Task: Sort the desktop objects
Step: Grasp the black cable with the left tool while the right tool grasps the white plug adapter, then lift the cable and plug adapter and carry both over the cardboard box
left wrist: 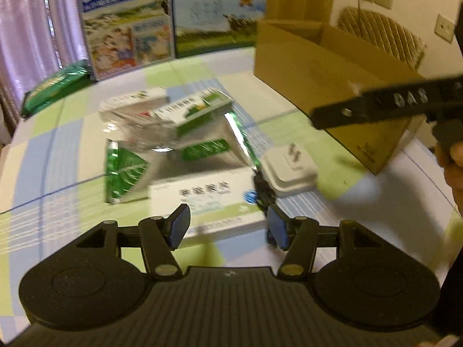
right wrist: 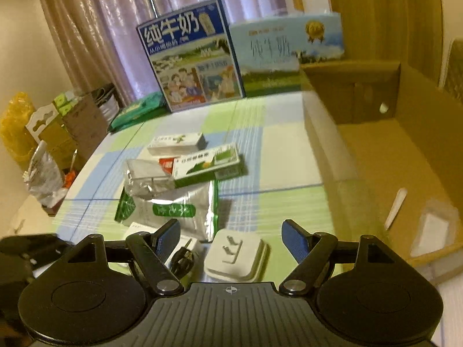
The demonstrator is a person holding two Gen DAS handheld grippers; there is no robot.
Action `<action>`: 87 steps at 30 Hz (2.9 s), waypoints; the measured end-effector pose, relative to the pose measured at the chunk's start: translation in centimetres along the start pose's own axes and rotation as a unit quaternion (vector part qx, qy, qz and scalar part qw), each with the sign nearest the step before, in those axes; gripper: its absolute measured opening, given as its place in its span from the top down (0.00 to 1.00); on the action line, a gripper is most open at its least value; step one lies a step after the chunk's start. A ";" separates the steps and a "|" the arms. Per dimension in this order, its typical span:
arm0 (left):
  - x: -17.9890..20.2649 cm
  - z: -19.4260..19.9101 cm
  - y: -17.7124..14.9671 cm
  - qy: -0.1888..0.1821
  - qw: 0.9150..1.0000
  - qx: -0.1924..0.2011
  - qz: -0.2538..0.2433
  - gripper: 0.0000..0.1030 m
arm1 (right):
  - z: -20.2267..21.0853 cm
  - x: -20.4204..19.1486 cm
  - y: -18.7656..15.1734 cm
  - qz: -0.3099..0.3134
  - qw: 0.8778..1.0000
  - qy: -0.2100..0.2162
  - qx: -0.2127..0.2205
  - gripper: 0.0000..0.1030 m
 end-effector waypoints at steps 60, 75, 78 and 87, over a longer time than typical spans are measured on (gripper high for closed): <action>-2.5 -3.0 -0.7 0.009 0.999 -0.033 0.034 0.75 | -5.3 -0.8 -3.5 0.092 0.984 -0.067 -0.135 0.37; -2.6 -2.9 -0.6 0.013 0.999 -0.043 0.025 0.91 | -5.7 0.0 -4.4 0.068 0.984 -0.070 -0.148 0.36; -2.3 -2.8 -0.6 0.007 0.999 -0.040 0.026 0.91 | -5.9 0.1 -4.5 0.061 0.984 -0.071 -0.151 0.36; -1.7 -1.8 0.4 0.003 1.000 -0.017 0.025 0.91 | -4.3 -0.3 -3.2 0.067 0.990 -0.084 -0.092 0.40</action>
Point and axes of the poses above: each gripper's, at about its wrist camera, not at the fingertips, and z roughly against the way its jaws point, x to its right, y to its top, the point moved 3 cm from there along -z, roughly the way its jaws point, and after that the axes turned 3 degrees about -z, right-handed, at the moved point
